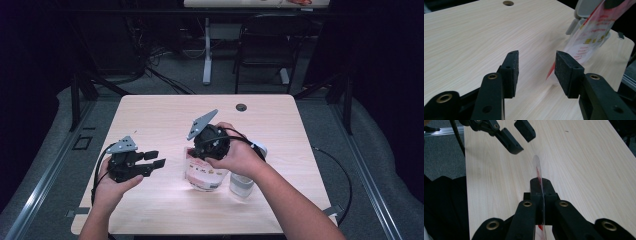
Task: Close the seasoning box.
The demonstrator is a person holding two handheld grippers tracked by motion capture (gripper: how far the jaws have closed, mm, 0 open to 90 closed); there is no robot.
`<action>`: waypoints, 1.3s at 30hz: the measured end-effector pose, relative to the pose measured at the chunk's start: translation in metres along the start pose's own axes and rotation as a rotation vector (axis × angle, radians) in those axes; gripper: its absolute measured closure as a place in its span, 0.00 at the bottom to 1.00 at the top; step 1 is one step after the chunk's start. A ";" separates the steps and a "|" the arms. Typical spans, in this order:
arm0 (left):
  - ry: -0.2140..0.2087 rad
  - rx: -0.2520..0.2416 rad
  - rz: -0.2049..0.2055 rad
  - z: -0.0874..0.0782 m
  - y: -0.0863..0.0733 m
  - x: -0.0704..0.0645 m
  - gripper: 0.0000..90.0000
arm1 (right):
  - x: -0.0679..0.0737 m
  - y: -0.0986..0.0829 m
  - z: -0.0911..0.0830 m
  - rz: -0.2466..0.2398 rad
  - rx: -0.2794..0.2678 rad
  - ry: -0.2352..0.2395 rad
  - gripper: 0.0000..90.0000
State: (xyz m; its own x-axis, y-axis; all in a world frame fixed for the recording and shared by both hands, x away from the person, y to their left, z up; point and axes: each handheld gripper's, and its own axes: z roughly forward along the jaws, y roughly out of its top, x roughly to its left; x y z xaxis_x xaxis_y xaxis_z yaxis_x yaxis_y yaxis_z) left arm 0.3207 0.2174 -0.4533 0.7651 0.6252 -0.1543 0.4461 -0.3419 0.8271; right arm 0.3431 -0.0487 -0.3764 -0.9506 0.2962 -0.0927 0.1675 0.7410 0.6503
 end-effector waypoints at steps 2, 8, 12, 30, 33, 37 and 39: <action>-0.011 0.001 0.006 0.003 0.000 -0.001 0.58 | 0.001 0.001 -0.003 -0.007 0.001 -0.001 1.00; -0.037 0.007 0.011 0.011 -0.002 -0.003 0.56 | 0.003 0.001 -0.008 -0.011 -0.011 0.003 1.00; -0.063 0.004 0.015 0.015 -0.003 -0.004 0.55 | 0.004 0.000 -0.011 -0.014 -0.012 0.004 1.00; -0.187 0.008 0.075 0.039 -0.006 -0.021 0.50 | 0.003 0.004 -0.029 -0.045 -0.061 0.024 1.00; -0.192 0.013 0.083 0.041 -0.006 -0.023 0.50 | 0.004 0.005 -0.031 -0.049 -0.064 0.023 1.00; -0.206 0.013 0.084 0.046 -0.007 -0.025 0.50 | 0.004 0.004 -0.032 -0.053 -0.067 0.023 1.00; -0.208 0.020 0.092 0.050 -0.009 -0.026 0.50 | 0.003 0.004 -0.033 -0.054 -0.071 0.026 1.00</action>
State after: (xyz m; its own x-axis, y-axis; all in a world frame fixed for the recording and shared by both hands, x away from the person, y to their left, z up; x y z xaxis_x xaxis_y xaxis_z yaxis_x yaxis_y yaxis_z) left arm 0.3202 0.1692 -0.4833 0.8812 0.4336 -0.1884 0.3778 -0.4061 0.8321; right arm 0.3323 -0.0646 -0.3496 -0.9643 0.2409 -0.1101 0.0980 0.7106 0.6967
